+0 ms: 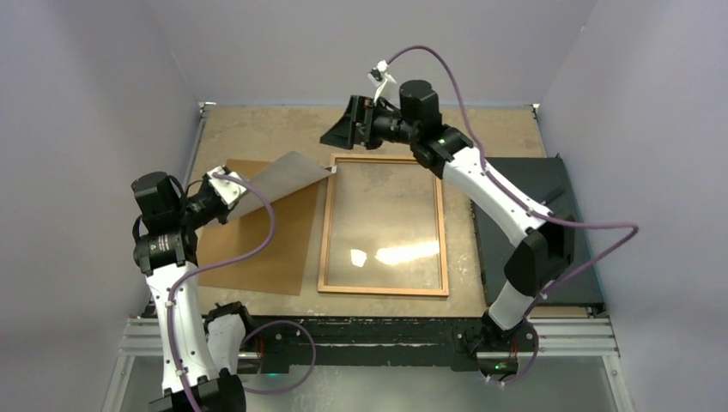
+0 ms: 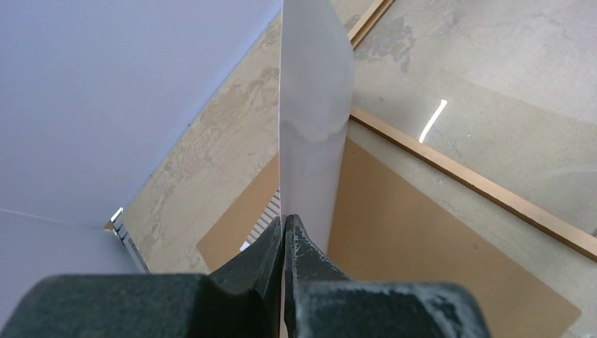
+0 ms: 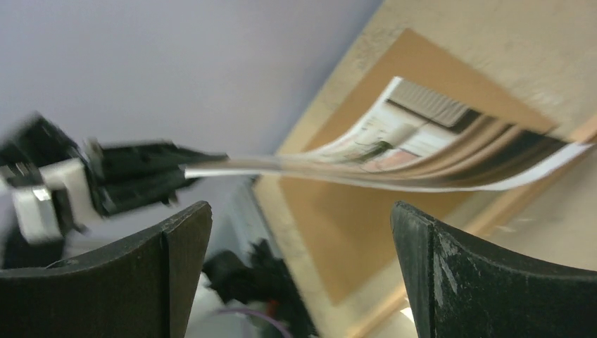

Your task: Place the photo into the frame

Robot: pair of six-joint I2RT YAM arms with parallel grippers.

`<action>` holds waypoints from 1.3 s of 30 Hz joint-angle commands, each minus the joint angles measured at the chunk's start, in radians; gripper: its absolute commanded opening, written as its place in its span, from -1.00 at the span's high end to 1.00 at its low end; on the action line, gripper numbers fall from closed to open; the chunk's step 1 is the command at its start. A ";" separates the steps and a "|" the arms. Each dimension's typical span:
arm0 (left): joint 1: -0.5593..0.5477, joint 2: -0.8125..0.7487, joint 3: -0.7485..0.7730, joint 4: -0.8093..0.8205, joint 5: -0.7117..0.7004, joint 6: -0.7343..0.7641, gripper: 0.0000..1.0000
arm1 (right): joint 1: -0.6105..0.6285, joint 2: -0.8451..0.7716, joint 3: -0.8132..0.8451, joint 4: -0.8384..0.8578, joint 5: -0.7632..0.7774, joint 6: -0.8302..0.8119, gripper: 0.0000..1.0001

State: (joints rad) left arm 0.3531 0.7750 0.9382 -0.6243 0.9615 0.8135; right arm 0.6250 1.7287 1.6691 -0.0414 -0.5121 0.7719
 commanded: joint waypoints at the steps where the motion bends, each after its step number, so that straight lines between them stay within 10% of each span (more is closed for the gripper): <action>1: 0.004 0.021 0.080 -0.088 0.044 0.127 1.00 | 0.018 -0.188 -0.094 -0.043 -0.091 -0.553 -0.98; 6: 0.004 0.030 0.138 -0.285 0.076 0.321 1.00 | 0.022 -0.345 -0.386 0.243 -0.163 -0.826 -0.97; 14: 0.004 0.026 0.155 -0.384 0.103 0.433 1.00 | 0.163 -0.186 -0.237 0.088 -0.130 -1.195 -0.94; 27: 0.005 0.033 0.172 -0.415 0.098 0.481 1.00 | 0.223 -0.067 -0.259 0.289 -0.096 -1.258 -0.61; 37: 0.004 0.043 0.180 -0.350 0.089 0.428 1.00 | 0.224 -0.066 -0.224 0.270 -0.114 -1.241 0.99; 39: 0.004 0.042 0.176 -0.273 0.080 0.343 1.00 | 0.226 -0.076 -0.221 0.282 -0.097 -1.221 1.00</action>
State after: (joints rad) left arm 0.3531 0.8154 1.0775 -1.0111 1.0168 1.2480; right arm 0.8497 1.6840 1.4063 0.1913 -0.6201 -0.4706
